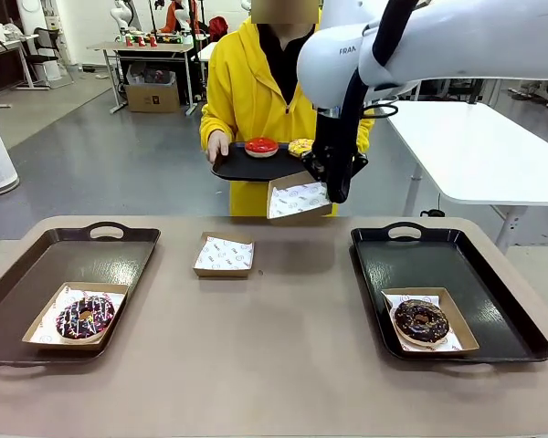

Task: Individually package the donuts and arrange them on the tray.
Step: Place the picked Paper togo box on the Handle tray while simultaneously picking up another Paper togo box from the table with the other hand.

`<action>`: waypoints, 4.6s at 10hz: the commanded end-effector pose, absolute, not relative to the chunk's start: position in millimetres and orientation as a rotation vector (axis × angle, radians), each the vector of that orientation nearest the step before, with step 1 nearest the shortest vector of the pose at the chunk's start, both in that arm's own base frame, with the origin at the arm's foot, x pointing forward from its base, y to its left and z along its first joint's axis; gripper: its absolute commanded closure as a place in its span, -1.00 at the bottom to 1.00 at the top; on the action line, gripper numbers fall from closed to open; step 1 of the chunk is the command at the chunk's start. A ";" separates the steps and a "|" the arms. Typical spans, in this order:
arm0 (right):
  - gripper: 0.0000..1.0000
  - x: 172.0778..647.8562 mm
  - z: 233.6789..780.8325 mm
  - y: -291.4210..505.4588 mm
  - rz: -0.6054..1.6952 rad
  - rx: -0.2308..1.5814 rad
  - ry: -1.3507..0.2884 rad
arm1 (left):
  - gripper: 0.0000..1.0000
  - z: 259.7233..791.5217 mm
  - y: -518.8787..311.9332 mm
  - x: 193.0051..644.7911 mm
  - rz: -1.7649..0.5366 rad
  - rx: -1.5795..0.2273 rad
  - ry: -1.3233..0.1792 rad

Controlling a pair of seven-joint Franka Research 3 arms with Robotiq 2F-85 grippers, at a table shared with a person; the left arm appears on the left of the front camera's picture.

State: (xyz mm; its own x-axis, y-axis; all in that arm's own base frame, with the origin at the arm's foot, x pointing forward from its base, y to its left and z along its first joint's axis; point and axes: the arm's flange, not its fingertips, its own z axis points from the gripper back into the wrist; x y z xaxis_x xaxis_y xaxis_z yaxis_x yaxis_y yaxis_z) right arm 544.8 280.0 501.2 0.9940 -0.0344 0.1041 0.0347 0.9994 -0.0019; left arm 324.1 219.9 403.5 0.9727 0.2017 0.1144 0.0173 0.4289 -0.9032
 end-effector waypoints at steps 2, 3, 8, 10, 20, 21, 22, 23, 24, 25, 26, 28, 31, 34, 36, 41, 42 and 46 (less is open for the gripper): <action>1.00 558.7 508.8 284.1 -0.055 -0.009 -0.078 | -1.00 389.2 257.8 319.8 0.115 -1.199 -0.283; 1.00 564.8 509.7 283.2 -0.060 -0.007 -0.065 | -1.00 383.8 263.9 316.9 0.142 -1.206 -0.292; 1.00 565.3 505.8 280.0 -0.052 -0.003 -0.073 | -1.00 390.0 247.3 315.5 0.123 -1.160 -0.252; 1.00 565.3 505.8 280.0 -0.052 -0.003 -0.073 | -1.00 390.0 247.3 315.5 0.123 -1.160 -0.252; 1.00 565.3 505.8 280.0 -0.052 -0.003 -0.073 | -1.00 390.0 247.3 315.5 0.123 -1.160 -0.252; 1.00 565.3 505.8 280.0 -0.052 -0.003 -0.073 | -1.00 390.0 247.3 315.5 0.123 -1.160 -0.252; 1.00 565.3 505.8 280.0 -0.052 -0.003 -0.073 | -1.00 390.0 247.3 315.5 0.123 -1.160 -0.252; 1.00 565.3 505.8 280.0 -0.052 -0.003 -0.073 | -1.00 390.0 247.3 315.5 0.123 -1.160 -0.252; 1.00 565.3 505.8 280.0 -0.052 -0.003 -0.073 | -1.00 390.0 247.3 315.5 0.123 -1.160 -0.252; 1.00 565.3 505.8 280.0 -0.052 -0.003 -0.073 | -1.00 390.0 247.3 315.5 0.123 -1.160 -0.252; 1.00 565.3 505.8 280.0 -0.052 -0.003 -0.073 | -1.00 390.0 247.3 315.5 0.123 -1.160 -0.252; 1.00 565.3 505.8 280.0 -0.052 -0.003 -0.073 | -1.00 390.0 247.3 315.5 0.123 -1.160 -0.252; 1.00 565.3 505.8 280.0 -0.052 -0.003 -0.073 | -1.00 390.0 247.3 315.5 0.123 -1.160 -0.252; 1.00 565.3 505.8 280.0 -0.052 -0.003 -0.073 | -1.00 390.0 247.3 315.5 0.123 -1.160 -0.252; 0.97 559.8 508.8 256.4 -0.033 0.032 -0.075 | -1.00 406.1 239.3 326.5 0.077 -1.131 -0.250; 0.97 542.3 479.0 128.4 0.024 0.125 -0.068 | -1.00 509.7 147.3 383.5 -0.017 -0.933 -0.296; 0.97 542.1 470.2 109.4 0.037 0.129 -0.084 | -1.00 522.6 120.2 389.8 -0.044 -0.884 -0.307; 0.97 538.9 455.9 72.5 -0.055 0.104 -0.095 | -1.00 528.0 -1.8 425.8 -0.108 -0.576 -0.271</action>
State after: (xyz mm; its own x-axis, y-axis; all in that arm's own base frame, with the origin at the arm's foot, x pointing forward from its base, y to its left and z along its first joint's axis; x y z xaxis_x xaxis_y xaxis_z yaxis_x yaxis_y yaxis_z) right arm 548.5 71.7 455.3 0.9966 -0.0385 0.0731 0.0320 0.9955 0.0887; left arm 419.7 15.0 540.2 0.9507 -0.0291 0.3087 0.2150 0.7791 -0.5889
